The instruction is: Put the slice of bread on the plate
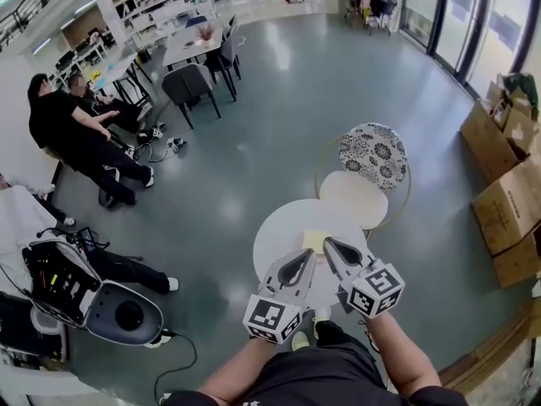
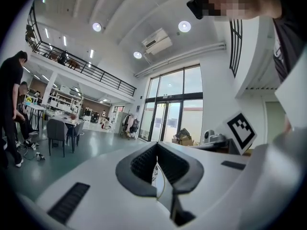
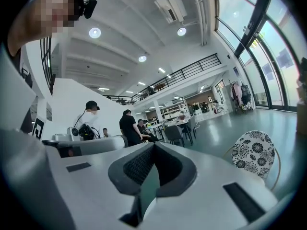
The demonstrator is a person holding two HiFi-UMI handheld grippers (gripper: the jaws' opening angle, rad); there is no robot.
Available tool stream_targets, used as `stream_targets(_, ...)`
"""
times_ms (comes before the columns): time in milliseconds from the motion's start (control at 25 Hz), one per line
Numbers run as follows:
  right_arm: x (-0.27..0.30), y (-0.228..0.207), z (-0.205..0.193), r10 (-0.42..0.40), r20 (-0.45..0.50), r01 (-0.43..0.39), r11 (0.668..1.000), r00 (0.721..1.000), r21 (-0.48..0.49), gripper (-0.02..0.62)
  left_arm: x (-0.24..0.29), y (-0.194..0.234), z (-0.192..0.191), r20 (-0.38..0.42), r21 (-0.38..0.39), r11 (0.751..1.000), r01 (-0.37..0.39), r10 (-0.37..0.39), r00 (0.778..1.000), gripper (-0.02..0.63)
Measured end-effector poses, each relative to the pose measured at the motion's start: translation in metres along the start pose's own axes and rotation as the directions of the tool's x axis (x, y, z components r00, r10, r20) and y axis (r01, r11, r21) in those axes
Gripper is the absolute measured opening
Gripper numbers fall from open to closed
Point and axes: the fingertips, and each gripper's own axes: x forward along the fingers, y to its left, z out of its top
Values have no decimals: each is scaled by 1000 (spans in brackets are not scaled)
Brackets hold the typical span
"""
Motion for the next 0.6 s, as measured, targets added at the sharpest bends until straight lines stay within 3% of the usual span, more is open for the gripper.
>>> stream_targets(320,-10,26,30,10,44,-9,999,999,-39,6,-19,-5,34,50,37,999,0,-2,999,8)
stream_targets(600,-18,40,37,19,75,-11,995,997,-98,6,-31,-13,41,111,69,998,13,-20,994,8)
